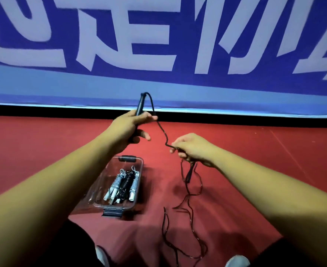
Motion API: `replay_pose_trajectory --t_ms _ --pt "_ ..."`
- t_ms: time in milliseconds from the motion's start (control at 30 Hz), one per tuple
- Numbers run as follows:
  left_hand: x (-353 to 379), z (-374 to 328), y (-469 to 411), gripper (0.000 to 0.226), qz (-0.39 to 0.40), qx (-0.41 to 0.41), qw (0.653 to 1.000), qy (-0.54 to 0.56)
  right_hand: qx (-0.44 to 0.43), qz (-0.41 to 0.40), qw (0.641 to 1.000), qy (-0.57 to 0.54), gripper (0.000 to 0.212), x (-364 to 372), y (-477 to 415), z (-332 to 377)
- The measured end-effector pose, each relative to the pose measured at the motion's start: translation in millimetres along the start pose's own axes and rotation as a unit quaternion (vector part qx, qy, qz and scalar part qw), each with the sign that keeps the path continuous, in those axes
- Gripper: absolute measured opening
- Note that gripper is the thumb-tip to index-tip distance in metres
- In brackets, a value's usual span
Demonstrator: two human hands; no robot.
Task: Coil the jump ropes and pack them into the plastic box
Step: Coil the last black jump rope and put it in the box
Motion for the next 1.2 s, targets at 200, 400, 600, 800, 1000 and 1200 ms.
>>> replay_pose_trajectory --t_ms 200,400,600,800,1000,1200 --pt "40 23 21 0.02 0.155 -0.071 0.971 -0.169 -0.042 -0.038 0.984 -0.169 0.017 -10 7 41" --pt "37 10 -1 0.03 0.094 -0.02 0.995 -0.001 -0.101 -0.024 0.98 -0.17 0.006 -32 5 34" --pt "-16 4 -41 0.029 -0.066 -0.018 0.968 0.24 0.024 0.11 0.993 0.02 0.015 -24 -9 -31" --pt "-54 13 -61 0.007 -0.217 -0.047 0.928 -0.3 -0.014 0.017 0.997 0.075 0.025 -47 -26 -28" --pt "27 3 -52 0.015 0.034 0.021 0.986 -0.159 -0.103 -0.002 0.993 0.065 0.024 -38 -35 14" --pt "31 8 -61 0.018 0.046 0.015 0.983 -0.177 -0.101 0.029 0.994 -0.021 0.029 -44 -44 17"
Point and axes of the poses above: each hand's wrist, its own y-axis away from the middle knuckle, its own x-axis out of the palm, z = x × y, the point moved 6 cm from there along -y, towards the middle knuckle, and after that the axes turned 7 degrees about -x, right-handed, at the moved point
